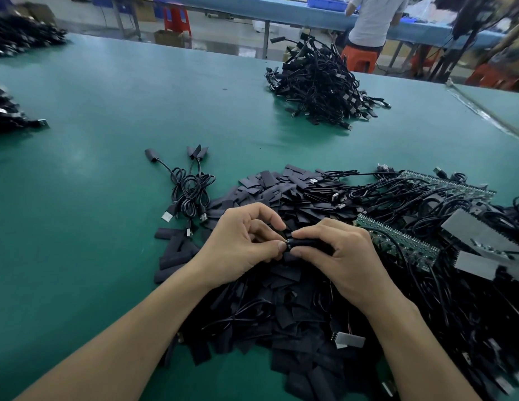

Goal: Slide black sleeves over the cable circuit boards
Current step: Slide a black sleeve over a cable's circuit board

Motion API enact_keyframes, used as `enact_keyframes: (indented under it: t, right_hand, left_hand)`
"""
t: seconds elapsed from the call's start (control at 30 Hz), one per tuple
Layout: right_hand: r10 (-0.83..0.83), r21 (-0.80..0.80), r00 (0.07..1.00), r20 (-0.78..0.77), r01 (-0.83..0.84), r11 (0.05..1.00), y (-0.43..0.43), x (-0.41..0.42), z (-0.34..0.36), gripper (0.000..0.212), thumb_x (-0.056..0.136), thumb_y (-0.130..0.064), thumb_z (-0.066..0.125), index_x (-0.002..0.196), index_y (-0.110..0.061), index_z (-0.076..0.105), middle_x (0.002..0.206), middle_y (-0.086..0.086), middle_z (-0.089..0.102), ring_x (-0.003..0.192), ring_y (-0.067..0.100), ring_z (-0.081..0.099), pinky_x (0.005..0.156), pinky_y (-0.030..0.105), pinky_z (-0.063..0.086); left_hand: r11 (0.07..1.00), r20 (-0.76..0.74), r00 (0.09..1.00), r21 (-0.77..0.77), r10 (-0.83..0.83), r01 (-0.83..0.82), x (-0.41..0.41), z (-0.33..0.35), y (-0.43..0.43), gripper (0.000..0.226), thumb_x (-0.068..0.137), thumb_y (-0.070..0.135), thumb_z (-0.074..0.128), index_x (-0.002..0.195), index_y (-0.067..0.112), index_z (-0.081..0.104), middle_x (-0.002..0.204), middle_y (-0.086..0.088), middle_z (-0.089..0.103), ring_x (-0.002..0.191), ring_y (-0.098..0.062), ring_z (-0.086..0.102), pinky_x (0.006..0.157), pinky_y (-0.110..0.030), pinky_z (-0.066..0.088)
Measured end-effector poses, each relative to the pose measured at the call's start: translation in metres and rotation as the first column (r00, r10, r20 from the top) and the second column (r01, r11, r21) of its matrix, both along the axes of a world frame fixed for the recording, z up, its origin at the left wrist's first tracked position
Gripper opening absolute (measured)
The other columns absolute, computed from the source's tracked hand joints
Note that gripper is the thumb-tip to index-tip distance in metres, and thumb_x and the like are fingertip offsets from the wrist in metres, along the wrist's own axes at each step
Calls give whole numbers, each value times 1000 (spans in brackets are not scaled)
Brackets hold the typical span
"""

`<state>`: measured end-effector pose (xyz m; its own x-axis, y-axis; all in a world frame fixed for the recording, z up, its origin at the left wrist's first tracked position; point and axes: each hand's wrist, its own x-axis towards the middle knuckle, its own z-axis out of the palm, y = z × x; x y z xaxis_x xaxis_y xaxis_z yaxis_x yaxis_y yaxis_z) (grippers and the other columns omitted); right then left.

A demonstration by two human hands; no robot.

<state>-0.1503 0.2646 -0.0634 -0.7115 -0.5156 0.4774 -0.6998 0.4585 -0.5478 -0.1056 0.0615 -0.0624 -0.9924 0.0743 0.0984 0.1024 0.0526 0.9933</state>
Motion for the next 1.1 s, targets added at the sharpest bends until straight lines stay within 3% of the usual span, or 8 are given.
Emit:
enact_keyframes:
  t: [0.27, 0.4, 0.57, 0.83, 0.9, 0.97, 1.03, 1.1]
  right_hand:
    - [-7, -26, 996, -86, 5, 1000, -1, 2, 2, 21, 79, -28, 78, 97, -16, 78, 84, -9, 70, 78, 2, 65, 71, 21, 51]
    - [24, -2, 999, -41, -24, 1000, 0, 2, 3, 25, 77, -27, 82, 99, -15, 78, 86, -8, 71, 80, 3, 66, 73, 23, 53]
    - [46, 4, 999, 18, -46, 999, 0, 1, 3, 28, 75, -21, 85, 101, -16, 78, 87, -12, 70, 83, -1, 65, 76, 11, 46]
    - [32, 15, 999, -23, -32, 999, -4, 4, 2, 25, 80, -26, 80, 103, -19, 77, 90, -12, 71, 84, 0, 65, 76, 23, 53]
    - [19, -4, 1000, -19, -19, 1000, -4, 5, 2, 28, 79, -26, 81, 106, -19, 77, 91, -11, 71, 85, 0, 65, 77, 25, 53]
    - [-39, -49, 999, -19, 38, 998, -5, 6, 3, 36, 77, -27, 83, 111, -20, 75, 90, -10, 70, 84, 0, 64, 77, 18, 50]
    - [-133, -156, 991, -3, 131, 979, -6, 6, 3, 40, 74, -24, 86, 112, -21, 73, 85, -10, 68, 77, 0, 63, 71, 8, 45]
    - [-190, -254, 981, 46, 195, 947, -7, 6, 3, 34, 74, -19, 86, 106, -22, 73, 80, -11, 68, 71, 4, 64, 66, 10, 47]
  left_hand:
    - [1000, 39, 999, -11, 11, -11, 0, 4, -1, 25, 84, -4, 75, 89, 13, 58, 74, -7, 75, 61, -14, 70, 50, -20, 51]
    - [999, 53, 999, -41, 0, 2, 0, 4, 0, 24, 85, -4, 73, 89, 14, 59, 74, -7, 75, 61, -13, 70, 51, -19, 51]
    - [1000, 43, 999, -25, 12, -11, 1, 4, 0, 24, 84, -6, 73, 90, 13, 60, 74, -8, 75, 60, -14, 70, 53, -20, 53]
    - [999, 32, 999, -32, -24, 25, 1, 3, 1, 23, 86, -5, 72, 95, 15, 65, 76, -9, 74, 64, -13, 70, 56, -21, 53]
    - [1000, 32, 999, -11, -12, 13, 1, 3, 1, 22, 86, -5, 72, 95, 14, 65, 75, -8, 74, 64, -14, 70, 55, -20, 53]
    - [999, 35, 999, 34, 15, -16, 1, 2, 1, 21, 86, -7, 71, 95, 11, 64, 73, -8, 74, 65, -16, 72, 55, -20, 54]
    - [995, 34, 998, 88, 51, -54, 0, 1, 0, 21, 87, -10, 68, 93, 9, 65, 70, -8, 73, 67, -19, 73, 56, -21, 55]
    - [991, 30, 996, 108, 79, -82, 0, 0, 0, 22, 86, -12, 67, 93, 9, 65, 70, -9, 73, 68, -21, 74, 59, -22, 56]
